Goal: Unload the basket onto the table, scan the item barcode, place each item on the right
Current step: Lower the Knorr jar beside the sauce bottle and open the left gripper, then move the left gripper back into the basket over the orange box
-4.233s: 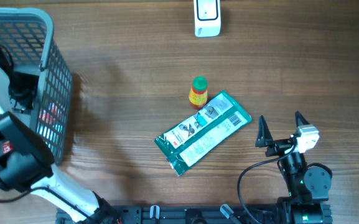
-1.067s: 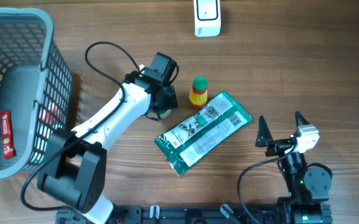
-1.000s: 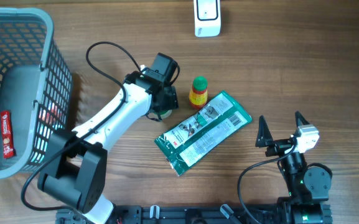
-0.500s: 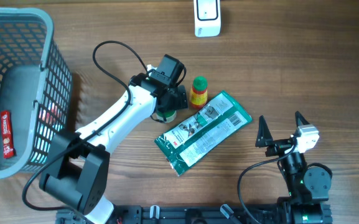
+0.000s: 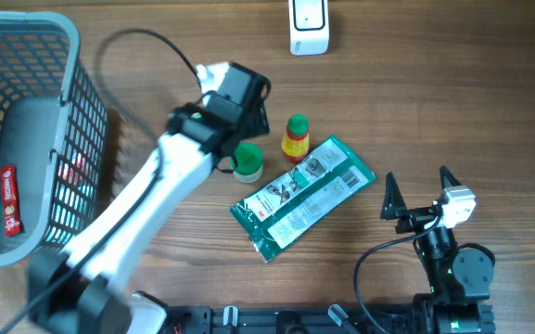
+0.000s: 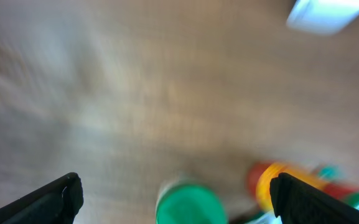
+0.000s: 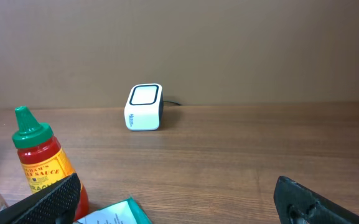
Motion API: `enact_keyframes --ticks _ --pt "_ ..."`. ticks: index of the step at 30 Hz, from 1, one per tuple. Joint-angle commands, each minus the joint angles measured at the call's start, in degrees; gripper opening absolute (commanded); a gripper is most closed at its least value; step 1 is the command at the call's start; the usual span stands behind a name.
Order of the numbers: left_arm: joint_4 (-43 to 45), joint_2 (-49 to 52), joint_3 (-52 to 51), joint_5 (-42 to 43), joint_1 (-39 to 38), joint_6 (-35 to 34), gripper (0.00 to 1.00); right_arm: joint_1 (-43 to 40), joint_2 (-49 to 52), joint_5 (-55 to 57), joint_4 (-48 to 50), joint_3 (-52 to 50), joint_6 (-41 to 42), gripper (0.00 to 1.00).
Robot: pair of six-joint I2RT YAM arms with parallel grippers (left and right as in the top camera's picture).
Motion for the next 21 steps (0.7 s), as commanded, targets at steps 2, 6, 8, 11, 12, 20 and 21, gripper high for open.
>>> enact_keyframes --ticks 2,6,8,11,12,20,21 --pt "2.16 -8.72 2.93 -11.17 2.29 0.09 1.0 0.24 -0.15 1.05 0.31 -0.07 -0.33 1.0" --pt "3.82 -12.81 2.93 -14.78 7.13 0.07 1.0 0.24 -0.15 1.05 0.31 -0.07 -0.35 1.0" --pt "4.42 -14.23 2.93 -14.73 10.75 0.02 1.0 0.24 -0.15 1.05 0.31 -0.07 -0.35 1.0" --pt "5.55 -15.85 2.93 -14.73 16.61 -0.17 1.0 0.24 -0.15 1.05 0.31 -0.07 -0.33 1.0" --pt "6.19 -16.24 2.93 -14.73 18.14 -0.17 1.0 0.24 -0.15 1.05 0.31 -0.07 -0.35 1.0" --pt "15.52 -20.11 2.93 -14.43 35.19 -0.61 1.0 0.24 -0.15 1.05 0.31 -0.07 -0.33 1.0" --pt "15.28 -20.09 2.91 -14.27 37.07 -1.92 1.0 0.24 -0.15 1.05 0.33 -0.07 -0.33 1.0"
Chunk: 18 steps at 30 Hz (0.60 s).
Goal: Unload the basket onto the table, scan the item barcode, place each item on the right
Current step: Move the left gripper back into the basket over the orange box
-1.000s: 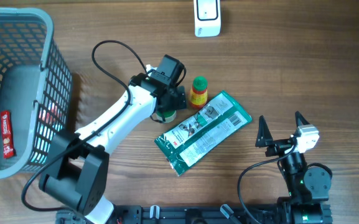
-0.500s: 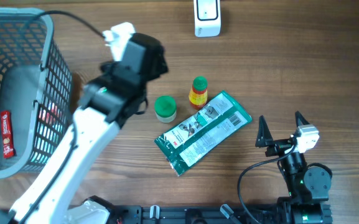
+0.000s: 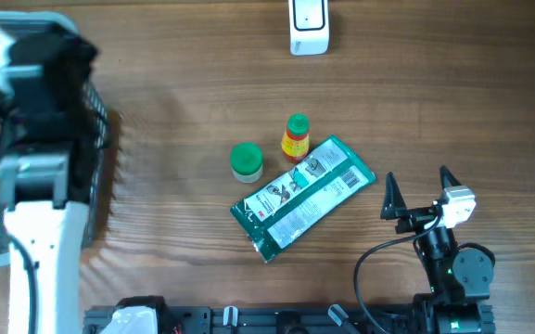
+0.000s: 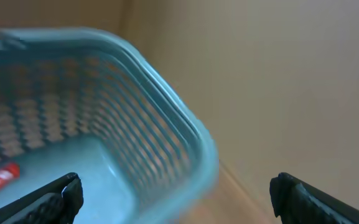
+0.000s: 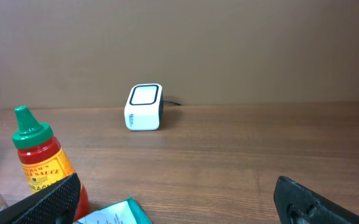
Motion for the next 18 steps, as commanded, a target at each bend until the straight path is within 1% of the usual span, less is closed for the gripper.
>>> enact_keyframes --ticks 1,2,7,8,10,11,12,13,15,18 --pt "-1.42 -0.96 0.57 -0.09 9.07 -5.33 1.0 0.24 -0.15 1.05 0.31 -0.07 -0.35 1.0" --pt "-2.91 -0.52 0.57 1.05 11.13 -7.67 1.0 0.24 -0.15 1.05 0.31 -0.07 -0.35 1.0" --pt "-10.49 3.26 0.57 12.22 21.81 -22.01 1.0 0.24 -0.15 1.05 0.31 -0.07 -0.35 1.0" --pt "-12.13 4.46 0.57 15.74 24.63 -26.21 1.0 0.24 -0.15 1.05 0.33 -0.07 -0.33 1.0" --pt "-13.51 6.45 0.57 22.1 28.5 -30.93 1.0 0.24 -0.15 1.05 0.31 -0.07 -0.33 1.0" --pt "-13.53 8.11 0.57 28.33 31.26 -32.7 1.0 0.24 -0.15 1.05 0.31 -0.07 -0.35 1.0" --pt "-13.46 9.11 0.57 32.15 32.74 -33.53 1.0 0.24 -0.15 1.05 0.31 -0.07 -0.35 1.0" --pt "-13.16 10.97 0.57 38.05 34.86 -34.71 1.0 0.24 -0.15 1.05 0.31 -0.07 -0.33 1.0" --pt "-12.94 14.05 0.57 45.24 37.42 -35.71 1.0 0.24 -0.15 1.05 0.33 -0.07 -0.35 0.99" --pt "-12.94 18.97 0.57 52.81 39.8 -36.24 1.0 0.24 -0.15 1.05 0.31 -0.07 -0.35 1.0"
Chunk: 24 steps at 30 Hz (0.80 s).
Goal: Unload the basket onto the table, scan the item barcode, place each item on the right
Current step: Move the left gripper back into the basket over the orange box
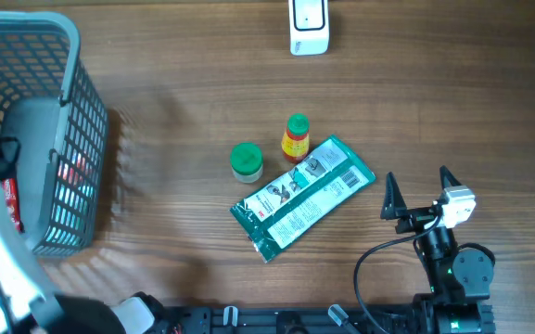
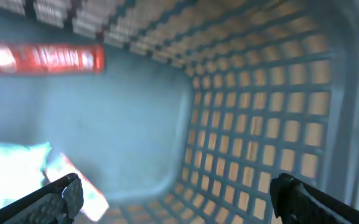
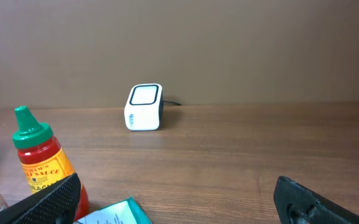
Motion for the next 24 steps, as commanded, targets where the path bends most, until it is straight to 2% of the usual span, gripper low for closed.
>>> enact_keyframes --ticks 1,6,11,18,24 --pt "0.11 6.64 0.33 19.63 3.08 -4.9 1.0 0.24 -0.15 1.05 0.31 -0.07 -0.33 1.0" --pt "-0.66 14.93 0.33 29.9 4.13 -4.87 1.0 0.24 -0.15 1.05 0.31 -0.07 -0.35 1.0" --pt "-5.53 19.02 0.33 31.01 4.07 -4.15 1.0 0.24 -0.15 1.05 0.33 -0.07 -0.33 1.0" --pt "-12.04 19.74 0.22 24.2 4.07 -3.98 1.0 0.24 -0.15 1.03 0.31 -0.07 -0.35 1.0" --pt "-12.72 19.76 0.22 15.8 3.26 -4.02 1.0 0.24 -0.15 1.05 0.31 -0.07 -0.35 1.0"
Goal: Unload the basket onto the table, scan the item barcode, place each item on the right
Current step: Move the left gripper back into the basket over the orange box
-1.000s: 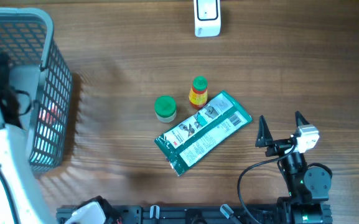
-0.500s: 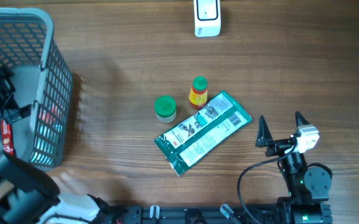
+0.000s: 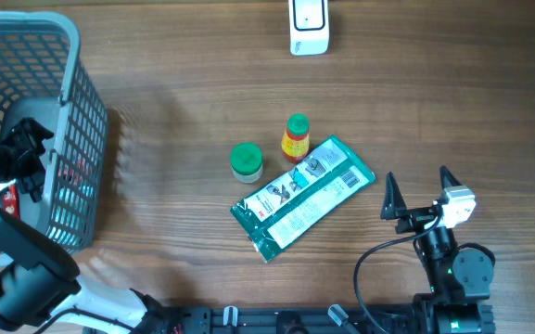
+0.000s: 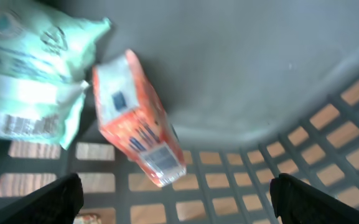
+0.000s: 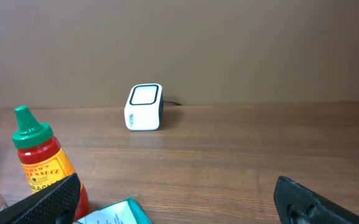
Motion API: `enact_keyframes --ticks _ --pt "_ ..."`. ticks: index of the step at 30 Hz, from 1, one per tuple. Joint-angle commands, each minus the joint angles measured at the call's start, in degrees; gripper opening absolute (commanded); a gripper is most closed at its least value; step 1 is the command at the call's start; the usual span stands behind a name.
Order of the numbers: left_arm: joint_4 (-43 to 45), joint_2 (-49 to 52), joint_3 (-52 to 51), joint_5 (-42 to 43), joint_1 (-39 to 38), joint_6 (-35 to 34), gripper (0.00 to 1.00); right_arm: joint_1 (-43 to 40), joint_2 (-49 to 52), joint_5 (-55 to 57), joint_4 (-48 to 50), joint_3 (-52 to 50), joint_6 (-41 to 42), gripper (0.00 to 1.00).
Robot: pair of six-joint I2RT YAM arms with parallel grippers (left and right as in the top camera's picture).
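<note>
My left gripper (image 3: 26, 153) hangs open inside the grey mesh basket (image 3: 74, 93) at the table's left. Its wrist view looks down on an orange-red pack (image 4: 139, 118) with a barcode label and a pale green bag (image 4: 30, 68) on the basket floor; nothing sits between the fingers (image 4: 67, 196). The white scanner (image 3: 308, 25) stands at the far edge, also in the right wrist view (image 5: 145, 107). My right gripper (image 3: 418, 181) rests open at the near right, holding nothing.
In the table's middle lie a green and white packet (image 3: 302, 197), a red sauce bottle (image 3: 296, 137) with a green cap and a green-lidded jar (image 3: 247, 160). The basket's mesh walls (image 4: 328, 143) close in around the left gripper.
My left gripper has shifted inside the basket, from facing a red bar and the mesh wall to hanging over the orange-red pack and the pale green bag. The right arm has not moved.
My left gripper stood open beside the green-lidded jar in the table's middle. Then it was over the basket's rim, then inside the basket by a red bar, and now above the orange-red pack. The right gripper stayed open and still throughout.
</note>
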Motion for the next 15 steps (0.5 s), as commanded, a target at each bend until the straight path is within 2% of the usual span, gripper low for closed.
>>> enact_keyframes --ticks 1,4,15 --pt "0.2 0.22 0.22 -9.35 -0.98 -0.11 1.0 0.24 -0.15 1.05 0.31 -0.07 -0.33 1.0" --pt "1.14 0.22 0.22 -13.35 -2.54 -0.13 1.0 0.24 -0.15 1.05 0.31 -0.07 -0.35 1.0" --pt "4.31 0.22 0.22 -16.24 -7.34 -0.39 1.0 0.24 -0.15 1.05 0.31 -0.07 -0.33 1.0"
